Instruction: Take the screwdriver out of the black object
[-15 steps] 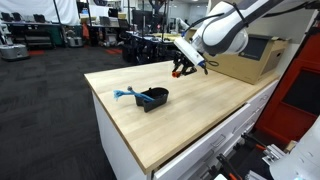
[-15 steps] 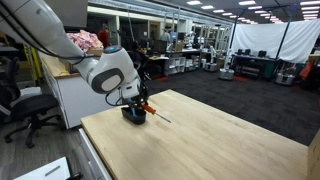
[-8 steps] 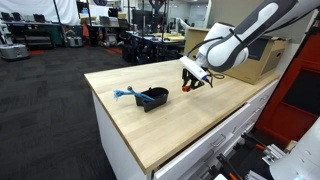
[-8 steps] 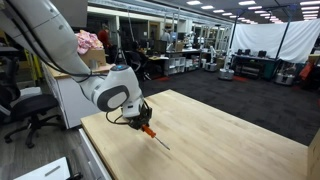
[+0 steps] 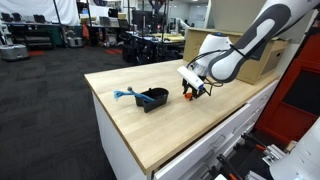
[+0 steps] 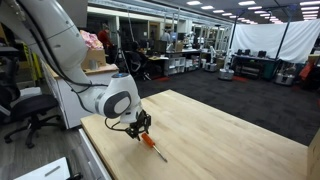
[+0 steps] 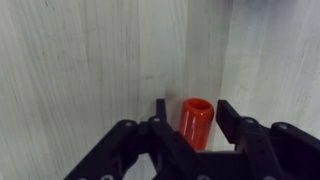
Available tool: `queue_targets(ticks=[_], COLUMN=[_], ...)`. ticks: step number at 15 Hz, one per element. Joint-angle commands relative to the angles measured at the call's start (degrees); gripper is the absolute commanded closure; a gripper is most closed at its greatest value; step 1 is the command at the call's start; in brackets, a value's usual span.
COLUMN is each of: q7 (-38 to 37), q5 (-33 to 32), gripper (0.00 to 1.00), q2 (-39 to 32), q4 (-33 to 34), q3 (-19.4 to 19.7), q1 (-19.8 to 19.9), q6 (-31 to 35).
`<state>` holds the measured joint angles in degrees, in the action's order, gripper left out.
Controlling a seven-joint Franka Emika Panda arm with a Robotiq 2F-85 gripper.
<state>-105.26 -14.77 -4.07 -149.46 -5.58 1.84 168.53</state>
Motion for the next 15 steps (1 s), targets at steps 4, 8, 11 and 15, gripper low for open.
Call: queue_targets(ticks=[4,8,11,15], q7=[16.1,16.66,15.34,15.66], q5=[21.45,19.52,15.57,12.81], gripper=[0.0,0.0,0.0,0.0], q2=[5.26,12.3,16.85,20.49], q4=[-0.35,0.52,1.83,3.94], q3=[-2.76,-2.15,-3.27,-4.11], q1=[-5.16,-6.51,-5.63,-5.55], q6=[-4.32,-15.96,-24.81,-34.61])
